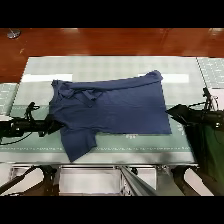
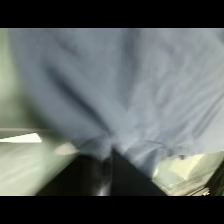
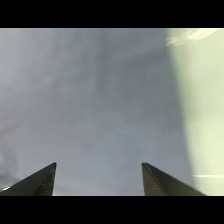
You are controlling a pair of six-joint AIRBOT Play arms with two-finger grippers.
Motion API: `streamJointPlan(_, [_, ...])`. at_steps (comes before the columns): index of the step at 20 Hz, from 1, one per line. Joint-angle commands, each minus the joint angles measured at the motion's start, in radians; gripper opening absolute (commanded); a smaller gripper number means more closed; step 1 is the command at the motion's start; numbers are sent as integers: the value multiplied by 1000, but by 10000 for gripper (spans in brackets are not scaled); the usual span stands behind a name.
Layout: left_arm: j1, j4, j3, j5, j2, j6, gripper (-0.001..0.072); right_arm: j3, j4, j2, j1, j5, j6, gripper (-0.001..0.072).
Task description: Fold the shirts.
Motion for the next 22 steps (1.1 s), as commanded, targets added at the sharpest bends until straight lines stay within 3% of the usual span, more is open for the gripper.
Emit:
streamJointPlan(1, [-24, -15, 27, -48, -1, 40, 20, 65, -298, 2, 0, 16, 203, 629])
streamJointPlan(3, [-24, -16, 27, -43, -1, 41, 20, 35, -386, 1, 5, 83, 293, 629])
streamJointPlan(9, [-32, -21, 23, -34, -1, 47, 20, -104, -332, 1, 5, 159, 251, 629])
streamJointPlan(16, [-134, -32, 22, 50, -1, 31, 20, -103, -143, -119, 5, 57, 184, 628])
streamJointPlan(22, [-139, -37, 22, 65, -1, 31, 21, -33, -23, -240, 61, -30, 159, 625])
